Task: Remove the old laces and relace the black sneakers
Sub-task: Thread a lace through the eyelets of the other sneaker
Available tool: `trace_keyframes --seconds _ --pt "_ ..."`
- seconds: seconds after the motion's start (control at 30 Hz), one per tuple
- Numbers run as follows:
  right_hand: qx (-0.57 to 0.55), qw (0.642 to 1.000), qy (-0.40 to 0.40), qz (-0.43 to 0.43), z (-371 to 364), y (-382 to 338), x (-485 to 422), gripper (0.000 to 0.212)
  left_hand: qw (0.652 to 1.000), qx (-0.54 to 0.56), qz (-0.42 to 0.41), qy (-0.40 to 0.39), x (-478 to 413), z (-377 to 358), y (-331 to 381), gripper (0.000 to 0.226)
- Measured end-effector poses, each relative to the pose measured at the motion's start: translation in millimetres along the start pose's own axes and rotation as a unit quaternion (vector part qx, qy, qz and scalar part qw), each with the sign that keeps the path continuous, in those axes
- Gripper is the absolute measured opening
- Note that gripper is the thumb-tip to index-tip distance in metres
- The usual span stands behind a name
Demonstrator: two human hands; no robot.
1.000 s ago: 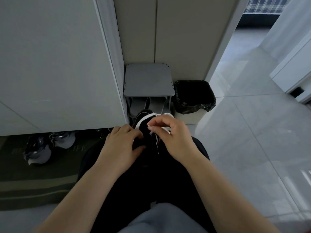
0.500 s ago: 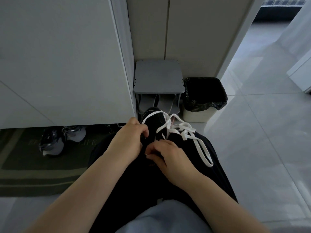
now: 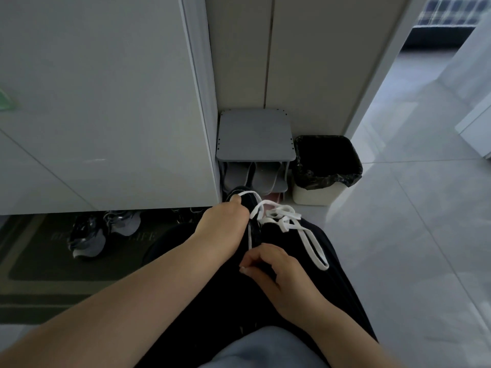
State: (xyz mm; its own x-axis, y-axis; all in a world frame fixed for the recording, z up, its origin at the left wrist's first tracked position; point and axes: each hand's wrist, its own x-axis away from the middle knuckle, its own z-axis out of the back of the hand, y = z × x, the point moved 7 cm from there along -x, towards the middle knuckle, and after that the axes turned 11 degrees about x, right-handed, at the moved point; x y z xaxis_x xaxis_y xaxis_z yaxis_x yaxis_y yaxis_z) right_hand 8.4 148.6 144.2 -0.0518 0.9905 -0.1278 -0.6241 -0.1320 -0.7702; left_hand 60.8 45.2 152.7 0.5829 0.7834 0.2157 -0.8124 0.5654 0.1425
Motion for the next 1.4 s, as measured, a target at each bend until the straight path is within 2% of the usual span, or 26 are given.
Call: trace_keyframes --seconds 0.23,0.47,0.57,0.63,0.7,0.73,0.87,1.07,1.17,1.27,1.33,1.4 --pt "-0.025 0.999 0.014 -0.013 2 3 0 0.009 0.994 -0.104 -0.014 -0.029 -11 -13 6 0.028" --pt "-0.072 0.997 0.019 -0.023 10 0 0 0.013 0.98 -0.171 -0.072 -0.066 -20 -20 18 0.026" --pt "-0.072 0.997 0.024 -0.023 10 0 1 0.015 0.976 -0.181 -0.108 -0.048 -16 -16 16 0.021" --pt "-0.074 0.997 0.023 -0.024 10 0 2 0.016 0.972 -0.17 -0.164 0.001 -12 -9 18 0.012" --pt "-0.08 0.996 0.02 -0.025 9 -1 2 0.015 0.968 -0.166 -0.187 0.013 -10 -8 17 0.034" --pt "-0.08 0.996 0.018 -0.025 9 -2 2 0.014 0.967 -0.163 -0.193 0.03 -11 -9 15 0.037" --pt "-0.083 0.996 0.016 -0.027 8 -1 2 0.017 0.95 -0.201 -0.228 0.067 -4 -9 19 0.03" --pt "-0.096 0.994 0.015 -0.043 5 3 3 0.009 0.941 -0.209 -0.255 0.081 -3 -10 19 0.026" --pt "-0.099 0.993 0.026 -0.057 6 5 3 0.014 0.951 -0.136 -0.263 0.089 -4 -2 14 0.024" --pt "-0.1 0.991 0.053 -0.075 7 9 3 0.021 0.973 0.075 -0.202 0.078 -2 13 -8 0.007" --pt "-0.099 0.988 0.077 -0.09 8 11 1 0.023 0.957 0.254 -0.123 0.067 9 20 -24 0.003" --pt "-0.117 0.982 0.101 -0.112 11 12 -3 0.025 0.914 0.389 -0.067 0.093 27 28 -31 0.007"
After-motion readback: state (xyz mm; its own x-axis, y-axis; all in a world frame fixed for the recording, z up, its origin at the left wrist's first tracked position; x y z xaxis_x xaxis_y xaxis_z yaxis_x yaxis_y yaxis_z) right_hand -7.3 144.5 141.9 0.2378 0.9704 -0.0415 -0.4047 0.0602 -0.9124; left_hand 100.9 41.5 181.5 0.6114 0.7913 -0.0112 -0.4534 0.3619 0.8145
